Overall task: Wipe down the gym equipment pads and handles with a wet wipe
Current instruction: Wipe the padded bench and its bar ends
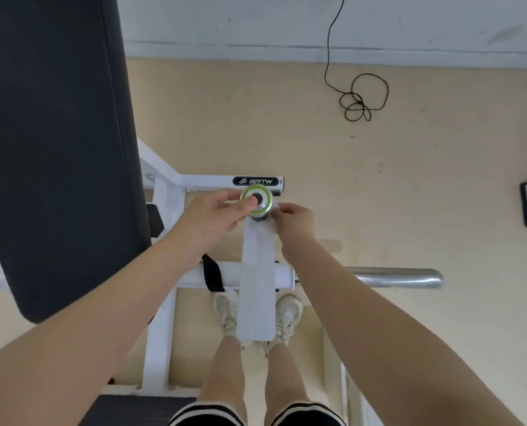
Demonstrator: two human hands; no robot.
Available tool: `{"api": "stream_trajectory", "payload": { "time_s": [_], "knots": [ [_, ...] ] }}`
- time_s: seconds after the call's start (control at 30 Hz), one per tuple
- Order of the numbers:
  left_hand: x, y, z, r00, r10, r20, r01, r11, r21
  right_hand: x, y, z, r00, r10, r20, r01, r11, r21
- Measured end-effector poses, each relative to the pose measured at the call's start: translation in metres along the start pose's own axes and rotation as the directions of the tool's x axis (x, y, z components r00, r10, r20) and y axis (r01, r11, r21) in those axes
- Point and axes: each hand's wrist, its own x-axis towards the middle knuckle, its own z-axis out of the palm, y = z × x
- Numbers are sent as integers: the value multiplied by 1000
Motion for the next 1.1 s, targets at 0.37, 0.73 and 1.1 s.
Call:
{"api": "stream_trajectory", "payload": {
  "time_s": [0.37,0.73,1.1],
  "knots": [
    [1,-10,-3,998,-46,33,50,992,-117,0,-80,-42,795,-448,408,502,865,-28],
    [-6,-13,6,997,-47,-60,37,986,-162,14,-93,-22,556,-64,829,388,902,-191],
    [-1,-7,-14,997,22,70,-21,1000,-13,-46,21,1,909,396,131,-396,719,571]
  ]
}}
